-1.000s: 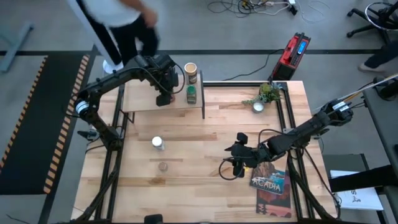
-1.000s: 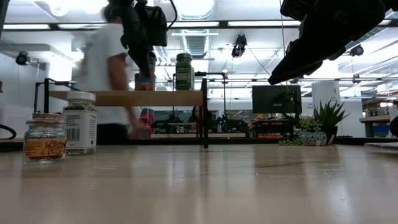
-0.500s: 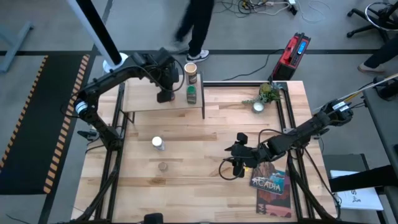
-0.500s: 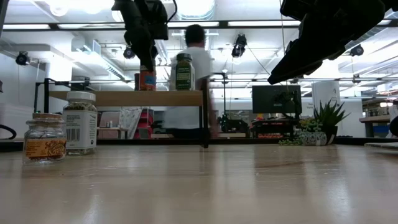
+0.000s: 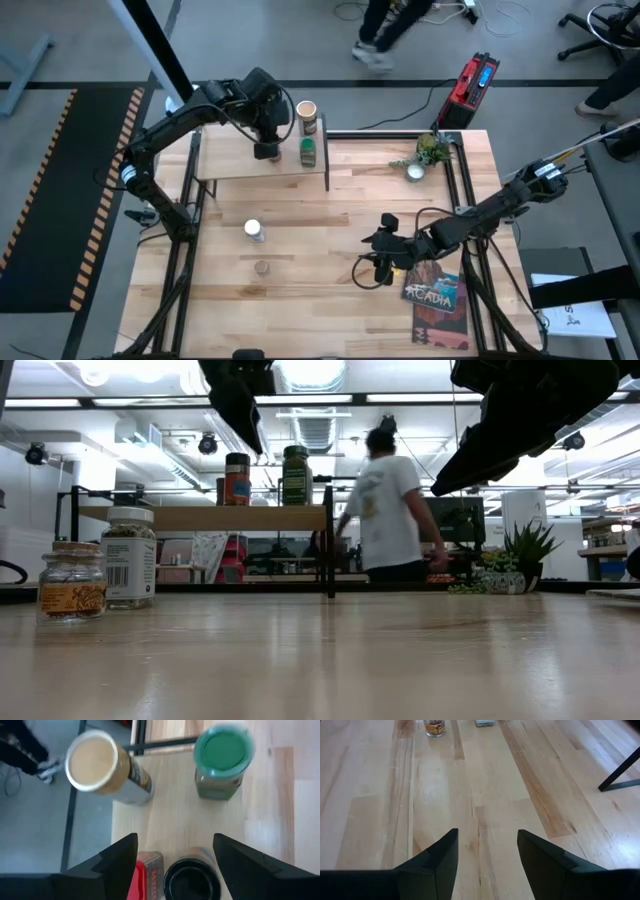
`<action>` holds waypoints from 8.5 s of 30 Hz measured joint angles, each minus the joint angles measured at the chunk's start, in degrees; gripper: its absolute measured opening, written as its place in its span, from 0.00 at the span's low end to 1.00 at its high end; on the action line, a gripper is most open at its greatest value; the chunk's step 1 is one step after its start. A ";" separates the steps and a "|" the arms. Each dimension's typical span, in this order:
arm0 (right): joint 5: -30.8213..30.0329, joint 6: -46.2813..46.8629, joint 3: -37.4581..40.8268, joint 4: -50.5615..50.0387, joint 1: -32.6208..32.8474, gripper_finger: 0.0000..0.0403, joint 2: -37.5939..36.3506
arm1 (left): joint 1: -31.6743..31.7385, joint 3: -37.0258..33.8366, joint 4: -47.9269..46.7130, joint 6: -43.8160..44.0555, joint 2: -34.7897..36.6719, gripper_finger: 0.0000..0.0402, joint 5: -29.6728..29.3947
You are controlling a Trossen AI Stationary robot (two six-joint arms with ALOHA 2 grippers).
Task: Shelf spices
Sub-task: Put the white seasoning bottle on the shelf
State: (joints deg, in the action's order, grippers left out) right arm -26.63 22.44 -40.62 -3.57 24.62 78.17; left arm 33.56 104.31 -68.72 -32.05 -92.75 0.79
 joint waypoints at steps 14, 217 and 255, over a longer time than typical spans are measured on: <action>0.00 0.09 0.26 0.04 0.00 0.45 0.00 | -14.82 -1.50 -3.76 4.95 1.68 0.56 1.68; 2.62 -0.36 0.31 2.13 0.13 0.45 0.00 | -43.14 -34.71 15.97 2.92 -7.93 0.71 -11.63; 2.62 -0.32 0.37 2.14 0.12 0.45 0.00 | -42.78 -34.71 20.69 -4.76 -14.23 0.45 -19.92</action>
State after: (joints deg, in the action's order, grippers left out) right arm -24.01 22.12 -40.25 -1.43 24.75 78.17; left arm -9.22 69.60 -48.03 -36.82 -106.98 -19.12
